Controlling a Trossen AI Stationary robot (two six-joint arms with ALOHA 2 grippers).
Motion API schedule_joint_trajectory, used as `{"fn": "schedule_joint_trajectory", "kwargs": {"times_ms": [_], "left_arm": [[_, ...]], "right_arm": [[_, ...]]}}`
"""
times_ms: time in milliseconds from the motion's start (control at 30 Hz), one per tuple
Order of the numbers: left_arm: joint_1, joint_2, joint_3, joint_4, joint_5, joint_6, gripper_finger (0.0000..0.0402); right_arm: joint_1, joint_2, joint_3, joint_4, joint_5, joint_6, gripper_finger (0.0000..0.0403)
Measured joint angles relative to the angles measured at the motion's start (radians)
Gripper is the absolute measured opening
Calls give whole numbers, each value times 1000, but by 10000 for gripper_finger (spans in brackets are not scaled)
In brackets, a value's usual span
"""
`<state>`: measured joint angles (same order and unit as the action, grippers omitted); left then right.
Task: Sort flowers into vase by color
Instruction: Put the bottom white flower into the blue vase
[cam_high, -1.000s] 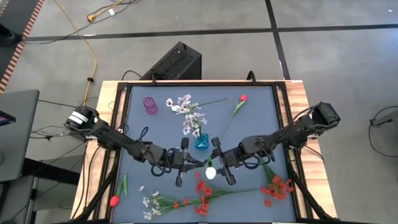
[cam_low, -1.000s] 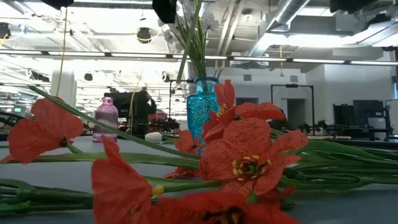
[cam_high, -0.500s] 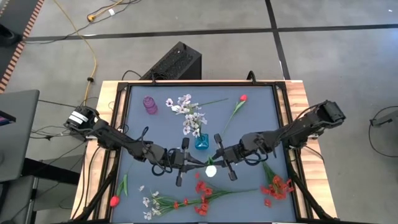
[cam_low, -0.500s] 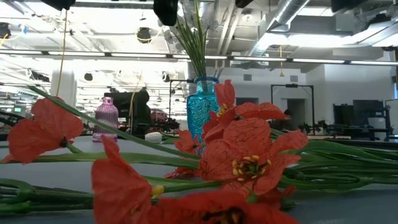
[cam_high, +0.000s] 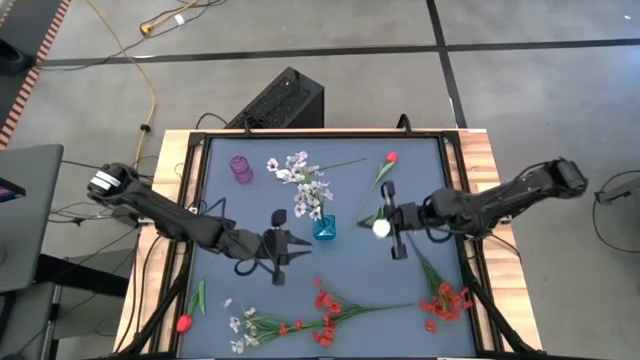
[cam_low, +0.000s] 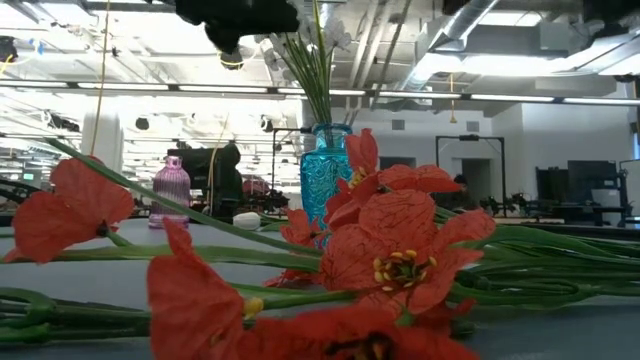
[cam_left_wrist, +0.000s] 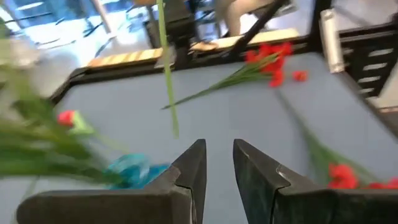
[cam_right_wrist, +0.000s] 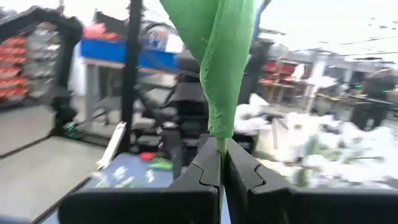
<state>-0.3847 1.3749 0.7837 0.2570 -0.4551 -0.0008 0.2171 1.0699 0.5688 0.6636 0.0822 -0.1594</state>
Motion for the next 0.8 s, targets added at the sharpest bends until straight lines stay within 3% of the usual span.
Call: {"fn": "schedule_joint_trajectory", "kwargs": {"times_ms": [133,300,500,800], "left_arm": [[0,-36,-1,-88,-46,9,71],[0,-60,-52,-34,-49,21,71],[0,-68,-119,30,-62,-12,71],[8,-67,-121,27,-74,-2,71]], "right_arm": [[-77,6,4,28,0,22,27],[-139,58,6,83,-47,53,27],[-155,96,8,101,-58,57,27],[-154,152,8,153,-58,88,27]]}}
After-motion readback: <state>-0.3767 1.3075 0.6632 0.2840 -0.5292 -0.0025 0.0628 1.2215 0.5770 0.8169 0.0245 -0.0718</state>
